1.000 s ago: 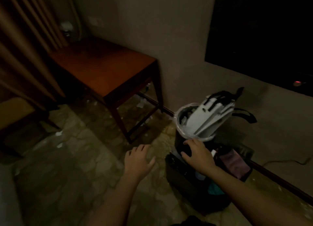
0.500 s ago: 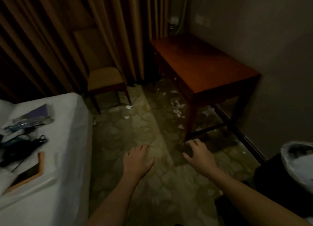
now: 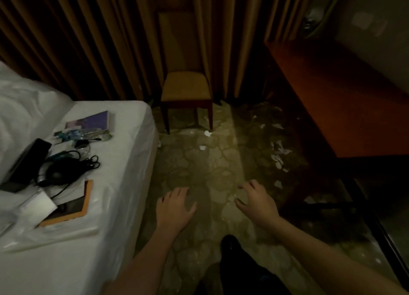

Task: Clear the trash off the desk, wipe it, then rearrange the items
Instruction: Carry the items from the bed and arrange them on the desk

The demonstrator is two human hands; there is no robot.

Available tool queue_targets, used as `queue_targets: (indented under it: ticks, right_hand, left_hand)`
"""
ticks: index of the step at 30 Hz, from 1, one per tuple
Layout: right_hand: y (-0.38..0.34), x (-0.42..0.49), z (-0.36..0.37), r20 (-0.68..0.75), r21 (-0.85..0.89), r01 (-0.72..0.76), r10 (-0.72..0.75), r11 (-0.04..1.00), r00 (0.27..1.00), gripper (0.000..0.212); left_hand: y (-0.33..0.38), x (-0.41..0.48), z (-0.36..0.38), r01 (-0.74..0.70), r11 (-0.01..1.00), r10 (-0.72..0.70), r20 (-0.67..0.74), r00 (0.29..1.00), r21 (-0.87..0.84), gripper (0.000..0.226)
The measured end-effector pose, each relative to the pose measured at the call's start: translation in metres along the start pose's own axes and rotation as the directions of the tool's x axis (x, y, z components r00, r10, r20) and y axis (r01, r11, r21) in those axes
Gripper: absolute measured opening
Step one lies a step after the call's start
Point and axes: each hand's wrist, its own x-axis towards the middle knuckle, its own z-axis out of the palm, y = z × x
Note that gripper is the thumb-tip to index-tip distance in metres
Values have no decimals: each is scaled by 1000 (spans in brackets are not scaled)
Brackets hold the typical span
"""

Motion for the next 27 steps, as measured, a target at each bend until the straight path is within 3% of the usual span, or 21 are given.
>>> queue_targets:
  ticks: [4,7,15,20,27]
  right_hand:
    - [-10,101,-2,81,-21,137,-135,990,988,42]
    - [-28,174,-8,141,-5,250,-247,968,959,40]
    - [-119,305,30,318,65,497,-490,866,812,43]
    - [-191,360,71,378,154,608,-615,779,692,44]
    - [-286,432,112,423,193,645,-656,740,625,42]
  left_hand:
    - [-16,65,3,180,979,-184,-30,982,-97,73]
    - [-24,103,-10,325,938,-333,-52,941,-122,59]
    - [-88,149,-36,621,763,-638,-57,768,-182,51]
    - [-154,174,-44,728,661,-745,-49,665,-183,49]
    - [-248,208,-59,826,493,-866,-56,498,-273,54]
